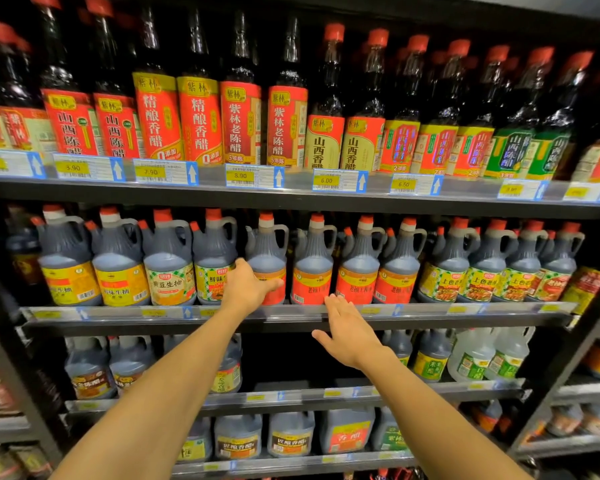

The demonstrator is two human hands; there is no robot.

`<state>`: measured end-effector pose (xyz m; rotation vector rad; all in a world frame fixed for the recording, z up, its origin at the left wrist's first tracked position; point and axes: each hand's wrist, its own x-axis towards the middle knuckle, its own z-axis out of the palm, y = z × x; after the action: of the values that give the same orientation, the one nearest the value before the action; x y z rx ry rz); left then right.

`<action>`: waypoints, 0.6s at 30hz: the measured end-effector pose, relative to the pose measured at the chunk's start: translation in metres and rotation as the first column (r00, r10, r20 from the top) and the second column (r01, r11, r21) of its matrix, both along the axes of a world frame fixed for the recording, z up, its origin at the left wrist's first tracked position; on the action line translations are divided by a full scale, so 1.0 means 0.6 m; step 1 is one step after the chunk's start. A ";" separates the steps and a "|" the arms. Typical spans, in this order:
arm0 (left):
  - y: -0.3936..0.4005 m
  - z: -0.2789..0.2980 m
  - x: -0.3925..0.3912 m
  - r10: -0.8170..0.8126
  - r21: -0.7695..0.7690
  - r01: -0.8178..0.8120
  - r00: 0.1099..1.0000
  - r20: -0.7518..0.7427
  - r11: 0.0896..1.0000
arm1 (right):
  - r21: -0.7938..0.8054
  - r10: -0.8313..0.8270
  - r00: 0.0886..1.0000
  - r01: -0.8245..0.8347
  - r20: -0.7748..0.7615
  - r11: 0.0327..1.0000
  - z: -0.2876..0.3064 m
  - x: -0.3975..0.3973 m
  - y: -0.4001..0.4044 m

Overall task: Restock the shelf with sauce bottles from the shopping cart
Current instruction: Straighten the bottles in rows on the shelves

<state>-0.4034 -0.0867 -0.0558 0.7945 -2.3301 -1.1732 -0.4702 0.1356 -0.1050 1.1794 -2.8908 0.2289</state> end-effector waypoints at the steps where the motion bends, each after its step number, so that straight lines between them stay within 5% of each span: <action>1: 0.000 -0.001 0.000 -0.002 -0.003 0.002 1.000 0.001 1.000 | -0.001 0.000 1.000 0.000 0.002 1.000 0.001 0.000 0.000; 11: 0.008 -0.014 0.016 -0.014 -0.143 0.015 1.000 0.012 0.990 | 0.059 -0.036 0.999 0.035 0.027 0.998 0.009 0.004 -0.009; 18: -0.013 -0.038 0.075 -0.178 -0.316 0.227 0.968 0.177 0.921 | 0.092 -0.071 0.996 0.066 0.049 0.994 0.015 0.029 -0.011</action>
<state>-0.3585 -0.0947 -0.0788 0.5402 -2.6880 -0.7791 -0.4526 0.1292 -0.0963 1.0999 -3.0106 0.1316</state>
